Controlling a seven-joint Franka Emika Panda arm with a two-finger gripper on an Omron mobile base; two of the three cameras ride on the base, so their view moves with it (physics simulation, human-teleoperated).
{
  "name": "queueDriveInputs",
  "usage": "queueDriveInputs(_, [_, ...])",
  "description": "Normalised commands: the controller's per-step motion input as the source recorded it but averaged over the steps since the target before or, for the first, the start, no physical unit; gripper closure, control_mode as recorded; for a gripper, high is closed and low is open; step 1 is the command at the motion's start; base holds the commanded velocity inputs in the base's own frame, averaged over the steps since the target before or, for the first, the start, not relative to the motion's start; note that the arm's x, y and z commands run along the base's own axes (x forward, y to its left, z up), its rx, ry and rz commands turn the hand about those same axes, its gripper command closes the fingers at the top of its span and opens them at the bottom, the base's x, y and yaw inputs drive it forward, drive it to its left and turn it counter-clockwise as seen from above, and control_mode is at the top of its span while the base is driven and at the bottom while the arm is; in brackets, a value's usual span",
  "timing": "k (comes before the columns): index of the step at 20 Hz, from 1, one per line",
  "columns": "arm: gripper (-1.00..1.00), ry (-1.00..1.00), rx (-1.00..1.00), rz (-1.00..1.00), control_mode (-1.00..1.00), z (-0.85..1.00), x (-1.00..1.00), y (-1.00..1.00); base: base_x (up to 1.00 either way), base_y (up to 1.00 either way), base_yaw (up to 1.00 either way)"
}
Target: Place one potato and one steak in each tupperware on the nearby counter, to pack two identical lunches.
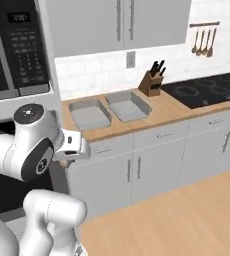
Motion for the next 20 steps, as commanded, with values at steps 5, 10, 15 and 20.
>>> queueDriveInputs(5, [1.0,0.0,0.0,0.0,1.0,0.0,0.0,0.0,0.88,-0.93,0.43])
queueDriveInputs(10, [1.0,0.0,0.0,0.0,1.0,0.0,0.0,0.0,0.7,-0.9,0.43])
queueDriveInputs(15, [1.0,0.0,0.0,0.0,1.0,0.0,0.0,0.0,0.71,-0.58,0.62])
queueDriveInputs(20, [1.0,0.0,0.0,0.0,1.0,0.0,0.0,0.0,0.5,-0.22,0.47])
